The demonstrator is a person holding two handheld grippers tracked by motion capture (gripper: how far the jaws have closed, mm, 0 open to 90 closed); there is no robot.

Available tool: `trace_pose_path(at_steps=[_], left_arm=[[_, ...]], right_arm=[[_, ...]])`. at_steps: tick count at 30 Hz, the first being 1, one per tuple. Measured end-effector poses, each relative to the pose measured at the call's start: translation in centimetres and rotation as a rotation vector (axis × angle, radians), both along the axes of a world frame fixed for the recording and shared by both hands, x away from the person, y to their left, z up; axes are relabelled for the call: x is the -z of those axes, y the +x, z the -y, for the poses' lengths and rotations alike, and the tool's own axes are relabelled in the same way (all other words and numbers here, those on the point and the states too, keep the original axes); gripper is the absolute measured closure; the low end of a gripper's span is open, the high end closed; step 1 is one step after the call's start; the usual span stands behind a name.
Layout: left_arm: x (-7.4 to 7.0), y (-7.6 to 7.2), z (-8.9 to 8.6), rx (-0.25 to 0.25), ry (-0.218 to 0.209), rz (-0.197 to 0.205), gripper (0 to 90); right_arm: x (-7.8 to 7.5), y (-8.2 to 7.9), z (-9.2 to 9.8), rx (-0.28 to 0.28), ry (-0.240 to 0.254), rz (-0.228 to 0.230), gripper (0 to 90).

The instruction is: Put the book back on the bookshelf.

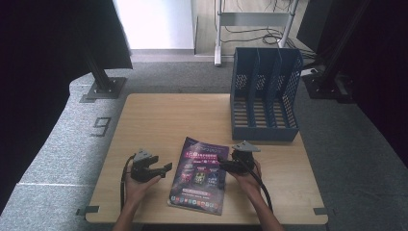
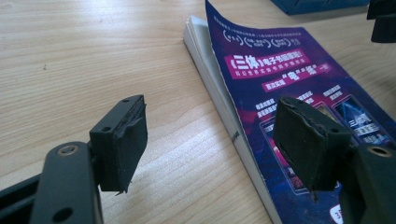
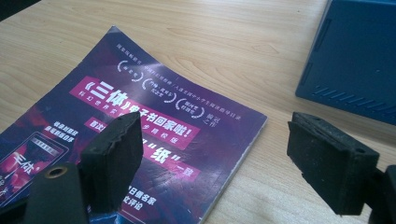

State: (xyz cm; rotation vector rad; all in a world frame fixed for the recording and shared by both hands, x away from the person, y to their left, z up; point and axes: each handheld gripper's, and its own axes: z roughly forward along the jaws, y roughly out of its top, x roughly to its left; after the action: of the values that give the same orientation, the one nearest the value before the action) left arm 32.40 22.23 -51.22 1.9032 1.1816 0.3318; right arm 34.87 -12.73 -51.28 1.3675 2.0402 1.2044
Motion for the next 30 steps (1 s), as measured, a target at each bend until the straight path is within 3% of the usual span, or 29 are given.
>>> trace_pose_path(at_steps=[9,19,30], left_arm=[[0.1,0.1,0.2,-0.002,0.008,0.000,26.3],[-0.2,-0.1,0.7,0.018,0.012,0.008,26.3],[-0.1,-0.1,1.1,0.026,0.016,0.006,26.3]], right_arm=[[0.5,-0.5,-0.7,-0.027,0.041,-0.028,18.4],[1.9,-0.6,-2.8,-0.057,0.011,-0.063,17.4],[2.8,-0.8,-3.8,-0.069,-0.012,-0.085,16.1]])
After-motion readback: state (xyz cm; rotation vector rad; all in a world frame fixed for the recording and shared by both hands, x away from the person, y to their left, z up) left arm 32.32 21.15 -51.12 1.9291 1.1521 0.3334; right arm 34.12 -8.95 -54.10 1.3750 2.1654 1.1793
